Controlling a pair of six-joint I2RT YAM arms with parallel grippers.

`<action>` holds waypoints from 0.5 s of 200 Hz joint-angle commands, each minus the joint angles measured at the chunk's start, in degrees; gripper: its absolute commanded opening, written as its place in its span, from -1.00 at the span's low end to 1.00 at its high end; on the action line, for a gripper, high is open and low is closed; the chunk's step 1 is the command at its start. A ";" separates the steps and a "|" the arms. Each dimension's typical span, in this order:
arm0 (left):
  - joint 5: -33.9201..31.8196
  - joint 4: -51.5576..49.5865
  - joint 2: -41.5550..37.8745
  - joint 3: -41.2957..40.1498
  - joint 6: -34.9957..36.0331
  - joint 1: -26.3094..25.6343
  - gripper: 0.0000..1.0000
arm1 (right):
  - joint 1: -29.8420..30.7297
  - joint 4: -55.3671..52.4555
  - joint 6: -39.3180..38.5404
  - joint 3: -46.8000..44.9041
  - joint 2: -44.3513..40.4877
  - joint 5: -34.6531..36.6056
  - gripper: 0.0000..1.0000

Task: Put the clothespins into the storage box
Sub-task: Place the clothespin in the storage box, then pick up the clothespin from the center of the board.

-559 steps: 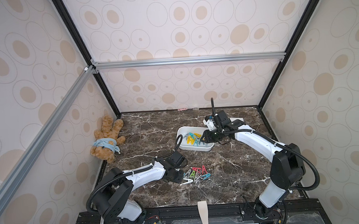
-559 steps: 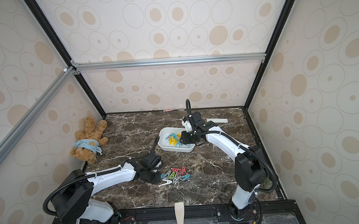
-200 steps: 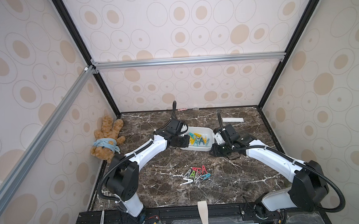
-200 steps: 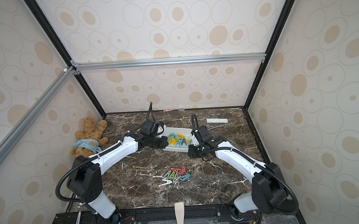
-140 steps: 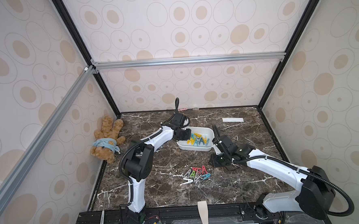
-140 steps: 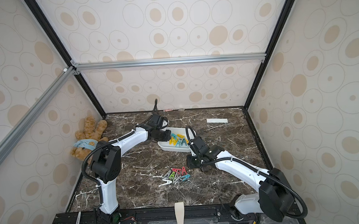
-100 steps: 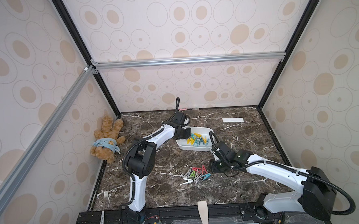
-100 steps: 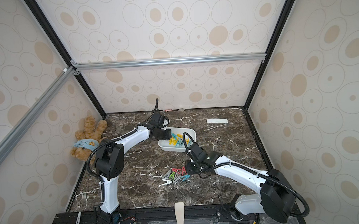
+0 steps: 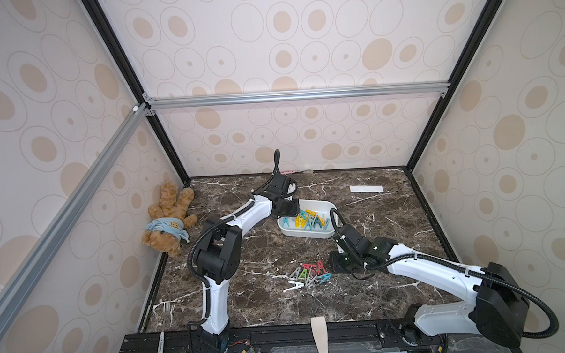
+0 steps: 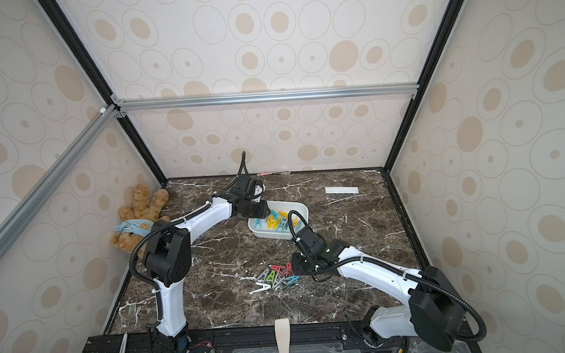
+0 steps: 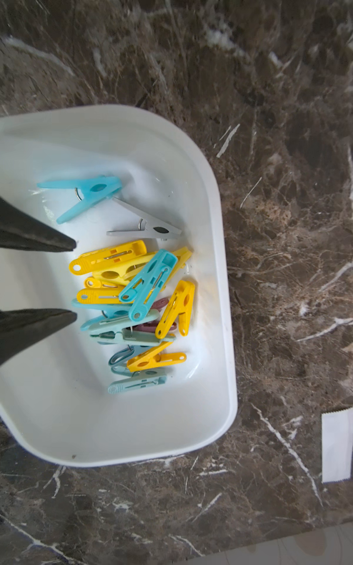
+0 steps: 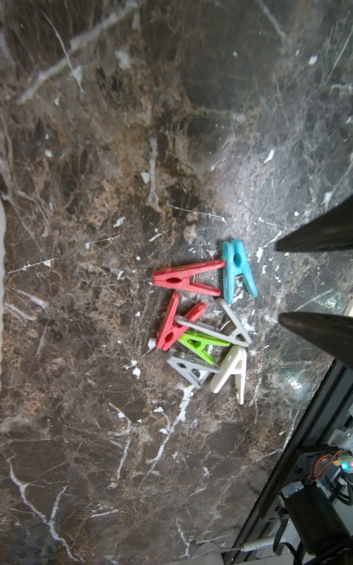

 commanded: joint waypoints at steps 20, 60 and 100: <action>-2.40 3.35 -10.18 -6.00 1.35 0.39 -0.32 | 2.84 -0.56 5.83 -1.26 2.05 -0.16 -0.22; -2.09 7.92 -18.62 -15.65 -0.01 0.73 -0.24 | 5.77 2.25 12.06 -2.88 5.19 -1.00 -0.09; -0.23 10.22 -23.53 -21.87 -0.24 2.69 -0.23 | 6.30 1.40 14.78 -3.28 6.73 -0.29 -0.05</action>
